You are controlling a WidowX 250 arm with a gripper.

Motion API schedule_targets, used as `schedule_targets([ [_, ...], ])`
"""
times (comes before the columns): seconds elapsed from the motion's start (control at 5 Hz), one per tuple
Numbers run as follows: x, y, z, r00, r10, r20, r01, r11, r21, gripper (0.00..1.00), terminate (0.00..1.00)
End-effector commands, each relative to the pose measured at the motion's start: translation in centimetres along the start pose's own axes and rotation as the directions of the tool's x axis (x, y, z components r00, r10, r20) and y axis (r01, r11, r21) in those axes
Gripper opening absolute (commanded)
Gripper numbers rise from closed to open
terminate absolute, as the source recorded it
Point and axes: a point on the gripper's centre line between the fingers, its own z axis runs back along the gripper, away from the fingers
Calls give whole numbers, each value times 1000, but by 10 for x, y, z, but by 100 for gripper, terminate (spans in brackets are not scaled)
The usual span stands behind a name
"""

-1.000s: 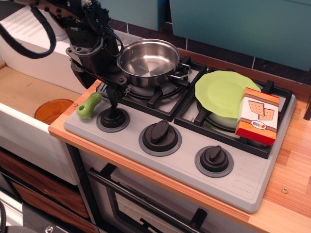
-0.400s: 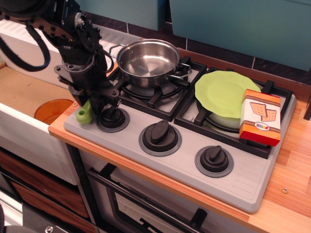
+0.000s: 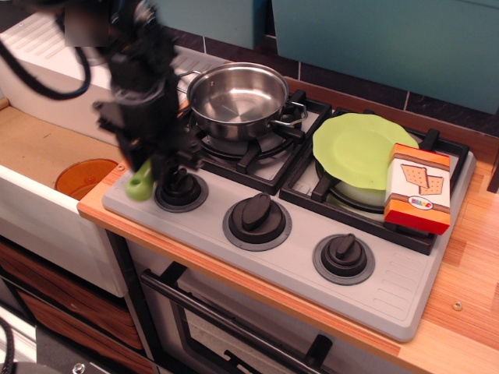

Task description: Put crackerbox on plate and spatula in pot or pan on stove

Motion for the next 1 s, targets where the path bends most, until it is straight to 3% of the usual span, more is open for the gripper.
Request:
schedule_targets([
  [0.0,30,-3,70,999,-37,-22,38,998,51,0,0],
  [0.2,44,-5,85,998,-49,-36,51,998,43,0,0],
  [0.8,92,-8,64,996,-83,38,84,996,-21,0,0],
])
